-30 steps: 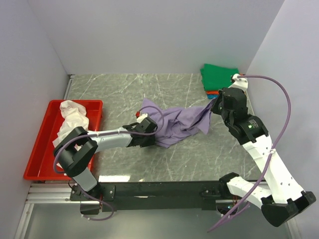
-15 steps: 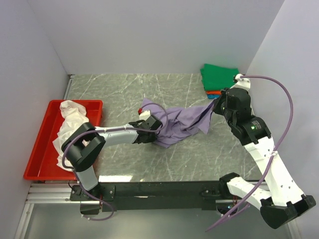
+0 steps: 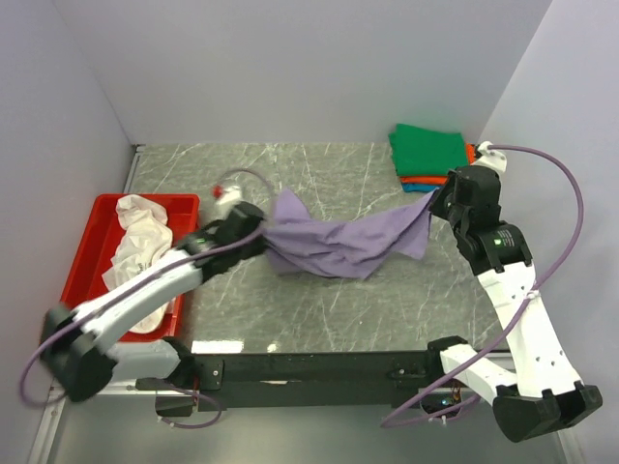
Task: Fold and stack the t-shirts
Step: Flatten the tshirt out
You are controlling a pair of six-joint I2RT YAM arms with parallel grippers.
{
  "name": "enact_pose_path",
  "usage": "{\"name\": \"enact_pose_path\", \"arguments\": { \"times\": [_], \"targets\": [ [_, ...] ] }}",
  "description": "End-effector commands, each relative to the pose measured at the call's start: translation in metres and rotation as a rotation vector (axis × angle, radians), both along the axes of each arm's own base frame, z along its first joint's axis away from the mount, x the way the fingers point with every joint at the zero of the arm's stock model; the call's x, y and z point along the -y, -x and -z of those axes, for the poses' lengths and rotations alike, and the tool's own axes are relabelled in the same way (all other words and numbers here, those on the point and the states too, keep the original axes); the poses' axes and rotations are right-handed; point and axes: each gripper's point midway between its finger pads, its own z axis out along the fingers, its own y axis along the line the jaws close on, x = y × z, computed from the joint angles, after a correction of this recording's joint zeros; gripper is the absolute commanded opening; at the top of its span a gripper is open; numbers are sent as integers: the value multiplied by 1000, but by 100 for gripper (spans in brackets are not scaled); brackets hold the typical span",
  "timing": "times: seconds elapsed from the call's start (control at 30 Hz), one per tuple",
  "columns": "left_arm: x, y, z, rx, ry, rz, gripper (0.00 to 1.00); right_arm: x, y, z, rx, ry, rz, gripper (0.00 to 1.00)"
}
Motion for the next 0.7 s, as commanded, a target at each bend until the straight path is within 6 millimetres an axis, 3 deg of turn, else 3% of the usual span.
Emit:
{"name": "enact_pose_path", "arguments": {
  "times": [0.0, 0.2, 0.3, 0.43, 0.57, 0.67],
  "targets": [
    [-62, 8, -20, 22, -32, -94, 1, 9, 0, -27, 74, -36, 28, 0],
    [-113, 11, -71, 123, -13, -191, 0, 17, 11, -42, 135, -103, 51, 0],
    [-122, 9, -88, 162, 0, -202, 1, 19, 17, -52, 174, -131, 60, 0],
    [-113, -2, -84, 143, 35, -153, 1, 19, 15, -57, 187, -153, 53, 0],
    [-102, -26, -85, 137, 68, -132, 1, 16, 4, -63, 197, -179, 38, 0],
    [-99, -44, -101, 155, 88, -125, 0, 16, -6, -71, 194, -191, 34, 0]
  ]
}}
